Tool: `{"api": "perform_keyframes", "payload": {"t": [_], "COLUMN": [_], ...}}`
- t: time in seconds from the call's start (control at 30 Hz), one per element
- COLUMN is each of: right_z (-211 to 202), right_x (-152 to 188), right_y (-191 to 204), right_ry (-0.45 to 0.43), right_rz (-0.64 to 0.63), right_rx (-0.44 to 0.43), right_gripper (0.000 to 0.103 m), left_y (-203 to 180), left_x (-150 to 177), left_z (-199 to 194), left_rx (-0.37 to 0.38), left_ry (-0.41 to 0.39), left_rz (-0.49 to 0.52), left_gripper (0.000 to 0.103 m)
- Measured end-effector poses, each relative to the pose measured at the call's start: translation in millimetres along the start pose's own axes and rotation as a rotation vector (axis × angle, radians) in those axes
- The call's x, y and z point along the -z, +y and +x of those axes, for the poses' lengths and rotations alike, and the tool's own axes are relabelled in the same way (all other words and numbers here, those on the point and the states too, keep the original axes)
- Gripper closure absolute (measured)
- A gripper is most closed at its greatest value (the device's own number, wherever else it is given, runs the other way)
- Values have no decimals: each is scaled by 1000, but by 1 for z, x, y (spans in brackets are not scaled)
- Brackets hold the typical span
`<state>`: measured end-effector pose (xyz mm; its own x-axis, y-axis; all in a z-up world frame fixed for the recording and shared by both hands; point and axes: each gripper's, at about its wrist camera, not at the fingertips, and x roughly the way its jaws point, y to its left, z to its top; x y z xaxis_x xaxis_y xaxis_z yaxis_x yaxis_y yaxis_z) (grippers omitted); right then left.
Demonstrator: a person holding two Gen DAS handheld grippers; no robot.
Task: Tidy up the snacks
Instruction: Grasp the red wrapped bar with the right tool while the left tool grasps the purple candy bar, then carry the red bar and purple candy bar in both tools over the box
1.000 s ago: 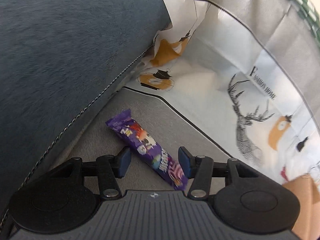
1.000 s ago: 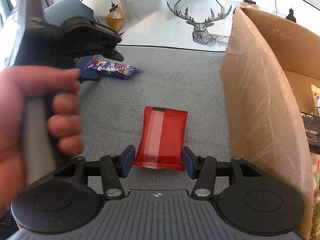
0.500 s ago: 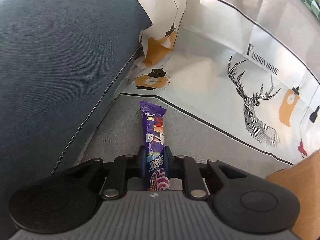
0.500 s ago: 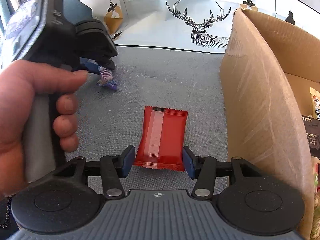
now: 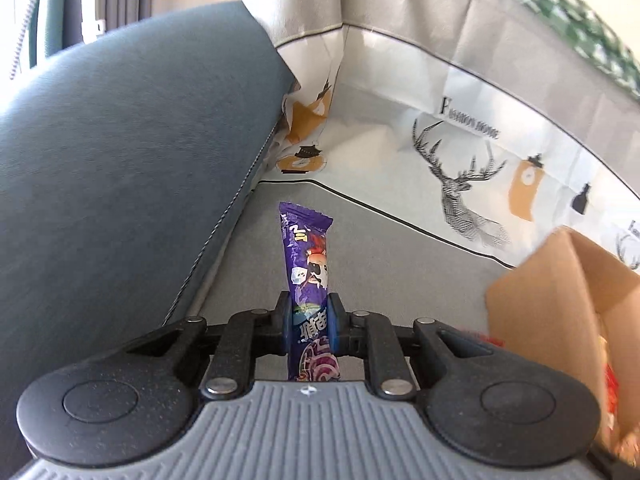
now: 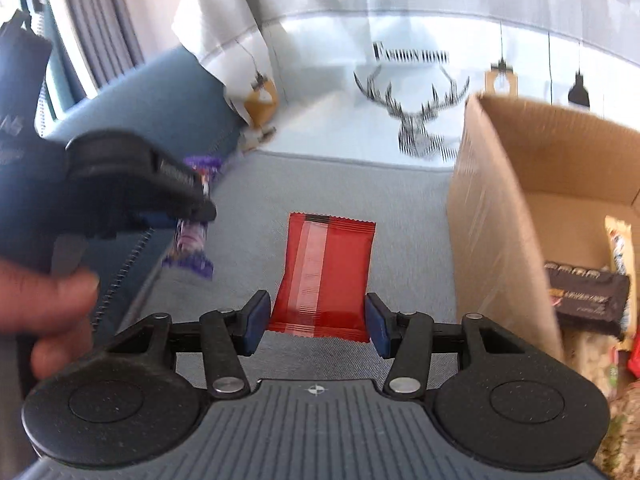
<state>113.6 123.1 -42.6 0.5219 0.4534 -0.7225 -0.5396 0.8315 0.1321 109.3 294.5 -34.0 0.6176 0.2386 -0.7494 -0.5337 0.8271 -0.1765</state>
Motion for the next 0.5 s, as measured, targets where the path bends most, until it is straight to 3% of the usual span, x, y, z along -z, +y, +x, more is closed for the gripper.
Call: {"api": "perform_keyframes", "payload": {"t": [0.27,0.5], "right_z": [-74,-165], "right_x": [8,5], "right_y": [-8,-58], "right_ry": [-208,-419], "right_rz": [-46,-18], "right_rx": [9,6], "right_gripper": [50,50], "left_y": [-6,-36], "left_x": [26,35], "left_z": [-63,-96], "left_rx": [48,109], "left_ry": [-56,-105], "left_rz": [1,72], "left_gripper": [85,85]}}
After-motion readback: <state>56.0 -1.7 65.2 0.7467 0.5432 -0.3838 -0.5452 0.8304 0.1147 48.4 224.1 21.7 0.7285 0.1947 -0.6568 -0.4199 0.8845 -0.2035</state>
